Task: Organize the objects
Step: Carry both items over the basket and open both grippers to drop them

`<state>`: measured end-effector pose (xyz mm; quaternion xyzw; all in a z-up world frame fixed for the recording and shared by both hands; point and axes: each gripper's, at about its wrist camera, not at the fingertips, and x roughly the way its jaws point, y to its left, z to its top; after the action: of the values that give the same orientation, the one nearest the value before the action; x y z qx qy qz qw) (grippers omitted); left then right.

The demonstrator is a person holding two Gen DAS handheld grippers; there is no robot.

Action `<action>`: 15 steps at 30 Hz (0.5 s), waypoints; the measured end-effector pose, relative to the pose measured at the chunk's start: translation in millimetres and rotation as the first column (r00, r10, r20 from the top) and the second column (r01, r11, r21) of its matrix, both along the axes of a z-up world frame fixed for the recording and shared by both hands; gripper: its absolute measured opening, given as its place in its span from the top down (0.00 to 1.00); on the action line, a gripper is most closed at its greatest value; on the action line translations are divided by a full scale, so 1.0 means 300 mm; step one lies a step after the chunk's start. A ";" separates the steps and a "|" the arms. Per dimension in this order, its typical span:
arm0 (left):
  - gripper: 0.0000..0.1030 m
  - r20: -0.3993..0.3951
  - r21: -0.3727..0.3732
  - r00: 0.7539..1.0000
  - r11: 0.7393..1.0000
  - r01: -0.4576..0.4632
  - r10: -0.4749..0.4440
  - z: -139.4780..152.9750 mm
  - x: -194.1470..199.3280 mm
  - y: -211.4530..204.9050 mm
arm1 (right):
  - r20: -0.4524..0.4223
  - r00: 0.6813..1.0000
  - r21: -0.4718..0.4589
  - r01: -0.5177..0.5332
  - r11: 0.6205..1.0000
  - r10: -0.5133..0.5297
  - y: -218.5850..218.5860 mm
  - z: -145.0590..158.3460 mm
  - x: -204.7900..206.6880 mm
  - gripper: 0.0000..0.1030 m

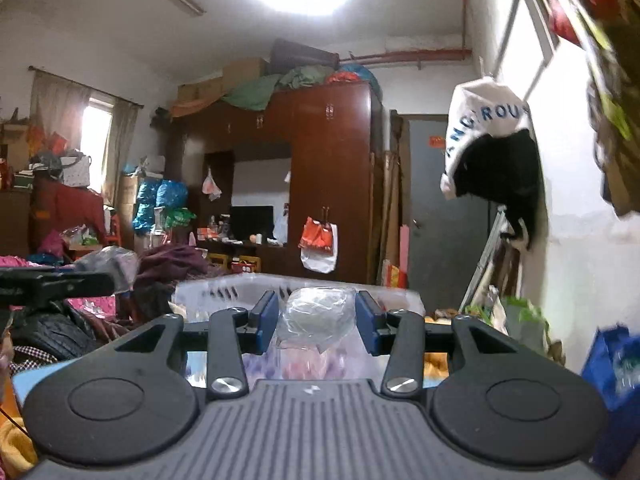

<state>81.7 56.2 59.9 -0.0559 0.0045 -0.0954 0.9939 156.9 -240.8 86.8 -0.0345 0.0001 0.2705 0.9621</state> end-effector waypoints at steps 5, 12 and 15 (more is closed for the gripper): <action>0.24 -0.101 -0.002 0.995 1.000 -0.016 0.015 0.109 0.254 -0.032 | -0.045 0.999 -0.047 0.024 0.999 -0.026 0.089 0.094 0.194 0.56; 0.21 -0.252 0.103 0.966 0.994 -0.032 0.057 0.072 0.533 -0.104 | -0.132 0.990 -0.122 0.028 0.992 -0.045 0.191 0.073 0.401 0.49; 0.17 -0.286 0.170 0.952 0.984 -0.057 0.105 0.045 0.556 -0.130 | -0.136 0.989 -0.143 0.038 0.989 -0.058 0.196 0.049 0.389 0.08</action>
<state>248.5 17.2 73.6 0.0103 0.1576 -0.0445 0.9864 273.5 -182.0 101.6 -0.0828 0.0872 0.2484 0.9612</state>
